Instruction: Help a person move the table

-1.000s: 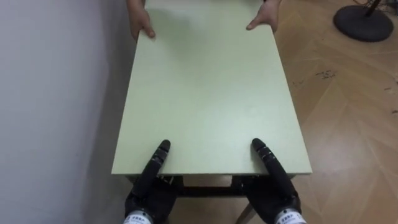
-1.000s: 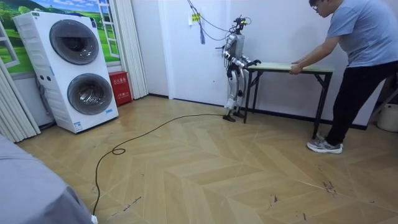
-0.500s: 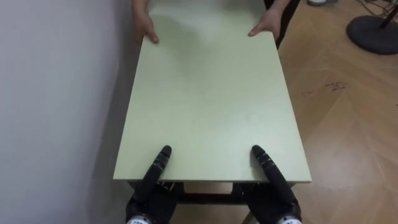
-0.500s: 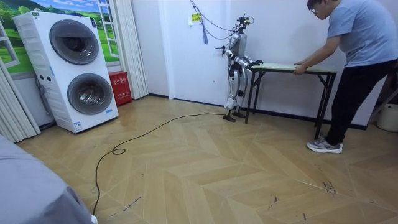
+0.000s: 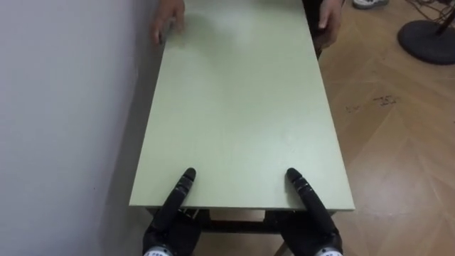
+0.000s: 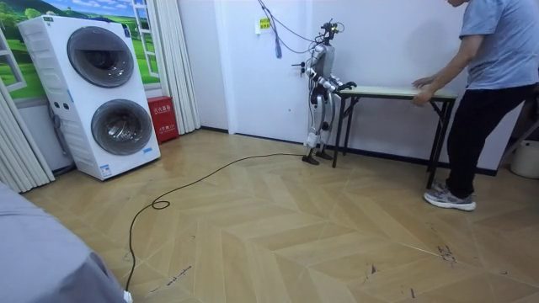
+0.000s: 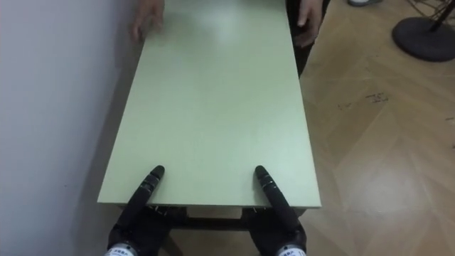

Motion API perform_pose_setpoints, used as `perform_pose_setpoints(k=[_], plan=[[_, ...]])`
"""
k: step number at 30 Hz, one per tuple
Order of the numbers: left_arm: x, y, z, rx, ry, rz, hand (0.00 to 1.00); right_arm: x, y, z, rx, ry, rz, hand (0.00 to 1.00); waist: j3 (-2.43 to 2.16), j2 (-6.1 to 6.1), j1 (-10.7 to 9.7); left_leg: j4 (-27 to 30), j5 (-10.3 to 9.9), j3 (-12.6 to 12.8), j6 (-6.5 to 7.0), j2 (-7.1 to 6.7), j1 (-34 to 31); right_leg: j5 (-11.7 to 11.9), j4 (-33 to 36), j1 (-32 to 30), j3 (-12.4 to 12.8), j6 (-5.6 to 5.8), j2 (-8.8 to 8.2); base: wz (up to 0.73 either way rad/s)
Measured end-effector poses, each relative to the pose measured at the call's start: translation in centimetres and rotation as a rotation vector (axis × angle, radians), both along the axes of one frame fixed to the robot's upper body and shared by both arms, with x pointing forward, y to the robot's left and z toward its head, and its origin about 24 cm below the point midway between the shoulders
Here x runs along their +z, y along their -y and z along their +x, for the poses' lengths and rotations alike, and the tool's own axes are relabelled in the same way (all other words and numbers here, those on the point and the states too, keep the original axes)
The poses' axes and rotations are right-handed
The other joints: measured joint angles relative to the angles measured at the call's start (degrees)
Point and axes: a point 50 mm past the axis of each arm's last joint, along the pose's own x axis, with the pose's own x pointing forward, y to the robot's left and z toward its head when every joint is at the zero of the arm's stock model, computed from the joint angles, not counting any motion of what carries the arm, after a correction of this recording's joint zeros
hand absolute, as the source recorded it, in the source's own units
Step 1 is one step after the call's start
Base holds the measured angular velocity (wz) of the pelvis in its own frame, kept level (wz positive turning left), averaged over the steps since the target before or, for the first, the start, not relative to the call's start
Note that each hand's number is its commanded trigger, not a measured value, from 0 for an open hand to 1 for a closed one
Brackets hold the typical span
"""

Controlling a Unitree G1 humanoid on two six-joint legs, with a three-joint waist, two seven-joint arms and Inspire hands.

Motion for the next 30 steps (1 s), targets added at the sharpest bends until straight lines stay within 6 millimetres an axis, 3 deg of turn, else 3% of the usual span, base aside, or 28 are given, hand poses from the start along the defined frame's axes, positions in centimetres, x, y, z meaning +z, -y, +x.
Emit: perform_pose_setpoints(k=[5, 12, 14, 17, 18, 21, 22, 24, 25, 26, 30], plan=[[-0.5, -0.2, -0.1, -0.003, 0.003, 0.009, 1.0, -0.5, -0.2, -0.2, -0.002, -0.007, 0.008, 1.0, -0.16, -0.26, 0.02, 0.05, 0.0, -0.32, -0.01, -0.01, 0.07, 0.04, 0.01, 0.19, -0.2, -0.07, 0.03, 0.01], [-2.0, -0.5, -0.3, -0.035, 0.022, -0.001, 0.89, -1.5, -0.4, -0.6, -0.002, -0.021, 0.012, 1.0, -0.56, -0.79, 0.04, -0.11, -0.38, -1.25, -0.23, -0.02, 1.73, 0.16, -0.03, 1.42, -0.43, -0.25, 0.22, 0.02], [-2.4, -0.8, -0.4, -0.035, 0.024, 0.002, 0.81, -1.9, -0.5, -0.8, -0.005, -0.026, 0.014, 1.0, -0.72, -0.92, 0.05, -0.47, -0.39, -1.35, -0.28, 0.0, 2.63, 0.16, -0.04, 2.17, -0.45, -0.25, 0.23, 0.02], [-3.6, -1.3, -1.0, -0.072, 0.015, 0.035, 0.68, -2.6, -0.7, -1.1, 0.001, -0.037, 0.0, 1.0, -1.35, -0.47, 0.06, -1.3, -0.59, -1.38, 0.02, 0.03, 4.13, 0.15, -0.09, 3.19, -0.13, -0.25, 0.29, -0.07], [-4.0, -1.5, -1.1, -0.094, 0.02, 0.054, 0.59, -2.7, -0.7, -0.9, 0.01, -0.038, -0.002, 1.0, -1.43, -0.32, 0.05, -1.34, -0.58, -1.4, 0.01, 0.03, 4.33, 0.16, -0.12, 3.25, 0.09, -0.25, 0.34, -0.11], [-4.6, -2.0, -1.3, -0.11, 0.027, 0.07, 0.51, -3.0, -1.1, -0.4, 0.03, -0.04, -0.001, 1.0, -1.37, -0.31, 0.16, -1.46, -0.53, -1.94, -0.06, -0.06, 4.87, 0.57, -1.23, 3.93, 0.72, -0.87, 0.74, -0.2], [-5.1, -2.4, -1.6, -0.135, 0.014, 0.104, 0.41, -3.1, -1.2, -0.4, 0.035, -0.045, -0.002, 1.0, -1.4, -0.35, 0.08, -1.46, -0.53, -2.34, -0.06, -0.11, 5.01, 0.63, -1.59, 4.13, 0.71, -0.95, 0.86, -0.09], [-5.4, -2.6, -1.6, -0.173, 0.022, 0.124, 0.18, -3.3, -1.2, -0.1, 0.048, -0.041, -0.002, 0.78, -1.41, -0.38, -0.23, -1.42, -0.44, -3.24, -0.2, -0.18, 5.03, 1.09, -1.93, 4.22, 0.73, -1.19, 1.21, -0.04], [-5.5, -2.6, -1.6, -0.175, 0.021, 0.131, 0.0, -3.3, -1.3, -0.1, 0.049, -0.041, -0.002, 0.44, -1.41, -0.43, -0.21, -1.42, -0.39, -3.43, -0.28, -0.18, 5.03, 1.23, -2.07, 4.32, 0.74, -1.26, 1.29, -0.04], [-5.7, -2.8, -1.8, -0.178, 0.012, 0.143, 0.0, -3.3, -1.3, 0.0, 0.05, -0.043, 0.003, 0.0, -1.4, -0.45, -0.22, -1.42, -0.35, -3.66, -0.34, -0.18, 5.03, 1.24, -2.1, 4.46, 0.61, -1.29, 1.35, 0.0], [-6.1, -3.0, -1.9, -0.182, 0.0, 0.152, 0.0, -3.7, -1.3, -0.2, 0.065, -0.035, 0.014, 0.0, -1.42, -0.29, -0.22, -1.46, -0.36, -4.58, -0.36, -0.46, 5.37, 1.16, -2.56, 5.0, 0.57, -1.33, 1.4, 0.02]])
